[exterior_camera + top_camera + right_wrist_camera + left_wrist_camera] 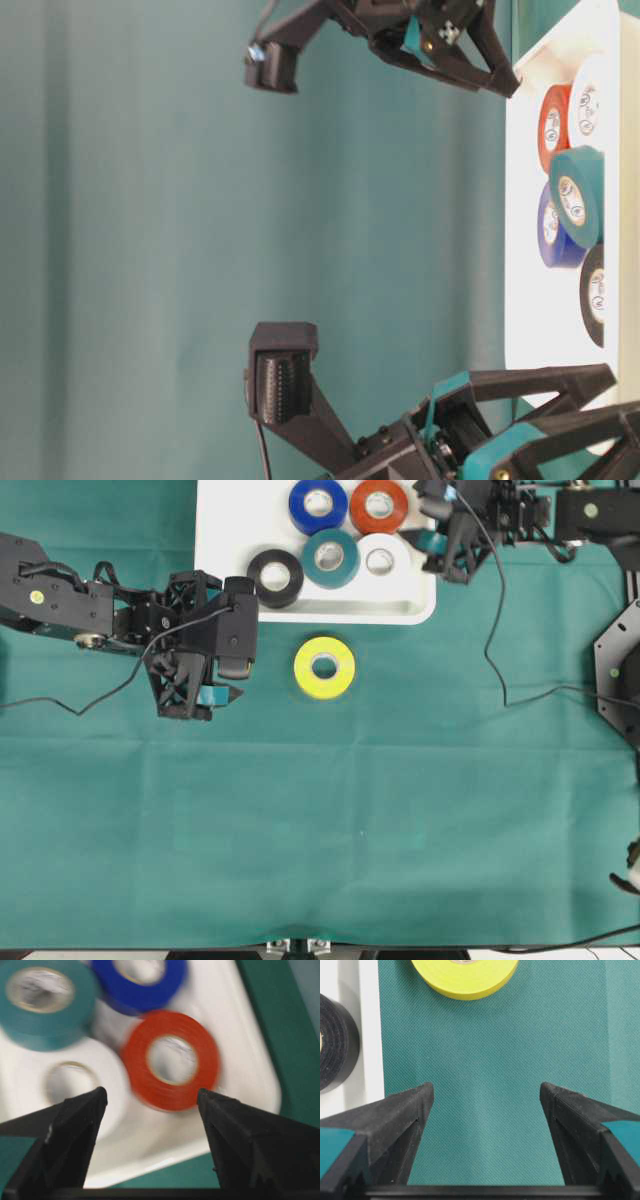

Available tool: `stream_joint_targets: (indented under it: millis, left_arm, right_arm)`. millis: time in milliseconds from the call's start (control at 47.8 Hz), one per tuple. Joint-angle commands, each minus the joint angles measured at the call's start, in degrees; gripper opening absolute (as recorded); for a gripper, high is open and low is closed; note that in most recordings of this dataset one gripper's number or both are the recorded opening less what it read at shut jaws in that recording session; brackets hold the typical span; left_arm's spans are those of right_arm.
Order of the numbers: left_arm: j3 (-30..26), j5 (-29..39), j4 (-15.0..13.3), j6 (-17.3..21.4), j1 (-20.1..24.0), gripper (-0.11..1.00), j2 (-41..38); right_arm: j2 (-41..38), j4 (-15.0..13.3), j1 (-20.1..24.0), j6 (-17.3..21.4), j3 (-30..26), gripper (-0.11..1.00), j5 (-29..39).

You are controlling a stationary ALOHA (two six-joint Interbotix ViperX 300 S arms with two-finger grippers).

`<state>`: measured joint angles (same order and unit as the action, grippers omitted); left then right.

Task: Put the tape alternately from left to right into the white case.
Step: 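Release the orange-red roll and pull the right gripper back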

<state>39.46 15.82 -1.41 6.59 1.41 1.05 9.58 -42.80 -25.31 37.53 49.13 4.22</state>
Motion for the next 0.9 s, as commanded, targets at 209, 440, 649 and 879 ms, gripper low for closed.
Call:
stream_joint_targets:
  millis: [209, 440, 649, 879]
  left_arm:
    - [-0.3, -0.4, -0.2, -0.1, -0.2, 0.85, 1.0]
    - [-0.4, -0.4, -0.2, -0.1, -0.2, 0.85, 1.1]
    - [-0.4, -0.4, -0.2, -0.1, -0.2, 0.85, 1.0]
    - [-0.4, -0.4, -0.2, -0.1, -0.3, 0.85, 1.0]
  right_arm:
    - [5.3, 0.3, 6.4, 0.4, 3.4, 0.81, -5.2]
    - [6.3, 0.3, 11.2, 0.5, 5.0, 0.81, -5.6]
    - [6.3, 0.3, 14.6, 0.5, 6.2, 0.81, -5.6]
    - [6.9, 0.3, 15.7, 0.5, 8.4, 0.81, -5.6]
